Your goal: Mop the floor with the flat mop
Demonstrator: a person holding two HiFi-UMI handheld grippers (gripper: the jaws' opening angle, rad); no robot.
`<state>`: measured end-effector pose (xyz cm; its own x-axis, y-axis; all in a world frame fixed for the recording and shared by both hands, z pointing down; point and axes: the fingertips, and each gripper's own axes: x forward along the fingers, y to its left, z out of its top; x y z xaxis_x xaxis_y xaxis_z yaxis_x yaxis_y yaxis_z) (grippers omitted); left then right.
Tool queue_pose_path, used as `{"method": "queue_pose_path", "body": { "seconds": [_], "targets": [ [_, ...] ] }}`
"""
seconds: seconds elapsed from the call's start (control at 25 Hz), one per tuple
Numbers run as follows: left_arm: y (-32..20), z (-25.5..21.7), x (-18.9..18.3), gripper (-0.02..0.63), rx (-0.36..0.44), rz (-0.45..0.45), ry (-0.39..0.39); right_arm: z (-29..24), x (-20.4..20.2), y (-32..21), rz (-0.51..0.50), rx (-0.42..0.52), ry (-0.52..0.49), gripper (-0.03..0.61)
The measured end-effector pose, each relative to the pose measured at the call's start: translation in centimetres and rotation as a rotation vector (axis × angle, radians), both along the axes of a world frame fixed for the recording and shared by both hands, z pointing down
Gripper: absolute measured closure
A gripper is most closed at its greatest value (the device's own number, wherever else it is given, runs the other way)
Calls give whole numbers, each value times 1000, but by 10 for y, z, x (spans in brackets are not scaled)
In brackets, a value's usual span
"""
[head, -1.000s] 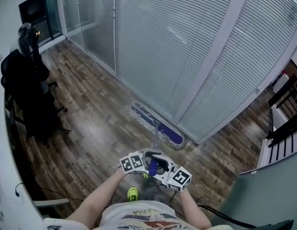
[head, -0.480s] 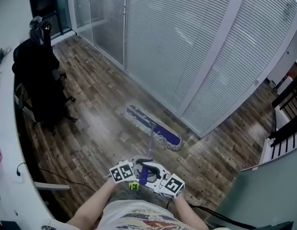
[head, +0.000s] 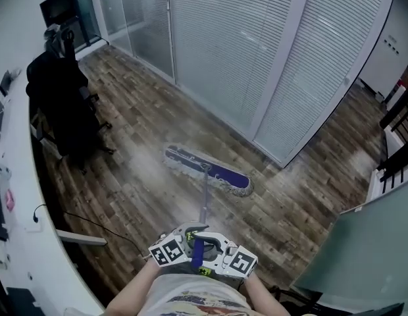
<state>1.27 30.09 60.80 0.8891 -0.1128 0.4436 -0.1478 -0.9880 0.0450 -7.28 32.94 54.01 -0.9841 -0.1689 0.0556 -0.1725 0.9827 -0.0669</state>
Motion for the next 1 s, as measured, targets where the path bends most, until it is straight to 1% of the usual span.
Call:
{"method": "queue_pose_path", "body": {
  "seconds": [0.08,0.2,0.36,0.48,0.68,0.76,1.0],
  "targets": [
    [20,0,-5,368,3,-7,-12,-2,-3,21,-20,13,1,324],
    [29,7,-7,368,7,-28,-13,3,-4,32,-29,-3,-6,324],
    [13,-1,2,368,-22,-71,58,-1,2,18,-45,23,-26,323],
    [-7,-6,2,368,-24,-88,77,-2,3,-1,-65,39,-10,321],
    [-45,4,-1,368,-3,-82,51,7,0,-38,-79,25,2,321],
    [-69,6,-3,368,6,-81,50,8,-3,-62,-80,16,5,321],
    [-163,-7,-14,368,-17,-106,85,-4,-15,-155,-94,27,5,321]
  ]
}}
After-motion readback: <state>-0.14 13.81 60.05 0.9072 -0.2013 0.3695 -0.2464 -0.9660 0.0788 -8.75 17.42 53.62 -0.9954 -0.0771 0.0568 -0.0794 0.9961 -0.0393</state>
